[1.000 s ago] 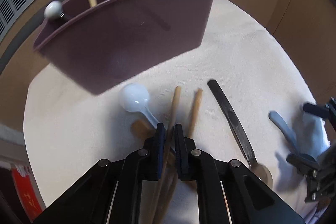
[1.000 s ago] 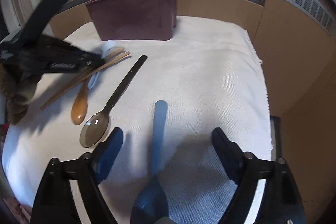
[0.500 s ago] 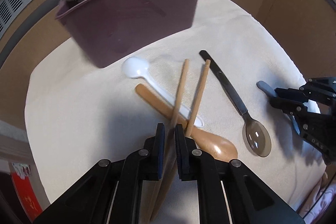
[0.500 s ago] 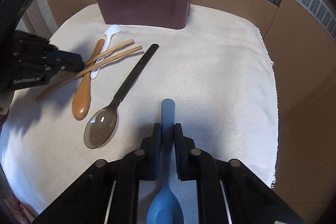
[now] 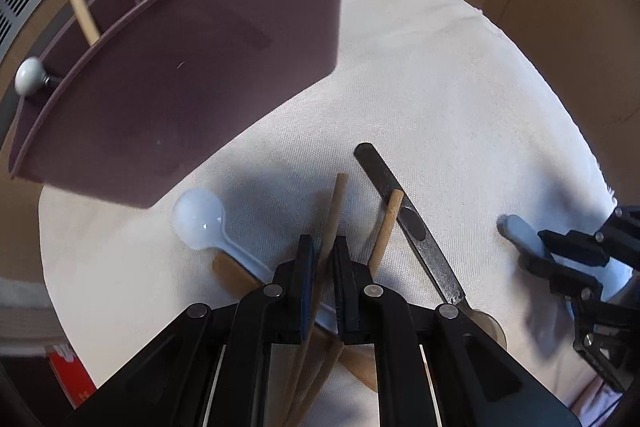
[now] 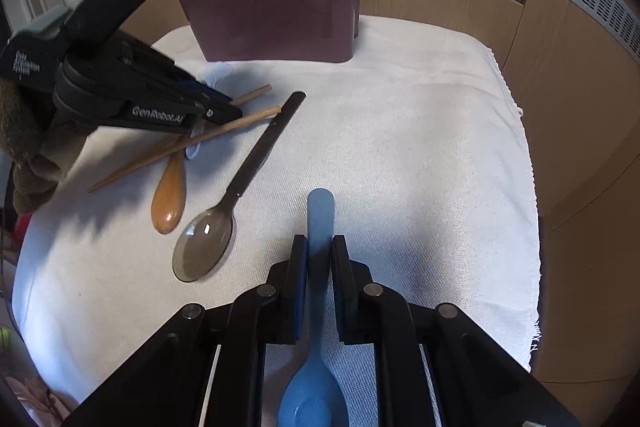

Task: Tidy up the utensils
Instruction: 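Lift the blue spoon and chopstick with both tools and carry them over the holder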

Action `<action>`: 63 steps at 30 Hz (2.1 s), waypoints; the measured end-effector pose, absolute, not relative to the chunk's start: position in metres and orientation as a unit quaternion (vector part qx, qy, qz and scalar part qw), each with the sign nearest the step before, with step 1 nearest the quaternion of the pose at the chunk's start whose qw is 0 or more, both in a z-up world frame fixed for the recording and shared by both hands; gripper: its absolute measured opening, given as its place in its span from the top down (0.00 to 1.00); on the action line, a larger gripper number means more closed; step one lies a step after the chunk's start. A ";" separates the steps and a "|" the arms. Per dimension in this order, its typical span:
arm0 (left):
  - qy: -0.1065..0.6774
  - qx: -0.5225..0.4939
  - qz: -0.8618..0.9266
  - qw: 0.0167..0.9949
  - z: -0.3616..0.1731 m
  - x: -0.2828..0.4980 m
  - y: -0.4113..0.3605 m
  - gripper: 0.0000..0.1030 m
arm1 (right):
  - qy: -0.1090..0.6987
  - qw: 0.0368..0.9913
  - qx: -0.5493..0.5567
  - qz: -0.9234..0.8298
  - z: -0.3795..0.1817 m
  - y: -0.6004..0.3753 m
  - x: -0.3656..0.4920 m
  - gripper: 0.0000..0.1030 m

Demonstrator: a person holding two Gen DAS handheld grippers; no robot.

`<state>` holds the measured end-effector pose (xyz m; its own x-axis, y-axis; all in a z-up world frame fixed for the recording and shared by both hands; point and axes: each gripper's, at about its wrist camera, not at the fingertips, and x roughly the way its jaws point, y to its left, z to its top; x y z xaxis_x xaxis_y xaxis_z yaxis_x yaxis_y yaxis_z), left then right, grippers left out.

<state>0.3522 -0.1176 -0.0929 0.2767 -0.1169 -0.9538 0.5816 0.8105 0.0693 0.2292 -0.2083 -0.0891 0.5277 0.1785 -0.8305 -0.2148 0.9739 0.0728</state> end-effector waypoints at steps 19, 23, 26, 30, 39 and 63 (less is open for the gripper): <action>0.274 -0.072 -0.194 0.939 0.071 0.203 0.009 0.95 | 0.323 0.934 0.027 0.149 0.025 -0.196 0.191 0.90; 0.210 -0.063 -0.197 0.955 0.125 0.208 0.009 0.95 | 0.248 0.959 0.003 0.137 0.096 -0.192 0.200 0.90; 0.151 -0.057 -0.180 0.970 0.167 0.224 0.006 0.95 | 0.185 0.976 -0.015 0.116 0.155 -0.188 0.216 0.90; 0.085 -0.052 -0.167 0.981 0.214 0.245 0.003 0.95 | 0.137 0.986 -0.021 0.093 0.201 -0.185 0.245 0.90; 0.064 -0.036 -0.154 0.985 0.212 0.319 -0.014 0.95 | 0.122 0.989 -0.007 0.077 0.196 -0.179 0.317 0.89; 0.277 -0.072 -0.164 0.944 0.024 0.446 -0.022 0.90 | 0.331 0.940 -0.036 0.078 0.022 -0.149 0.420 0.87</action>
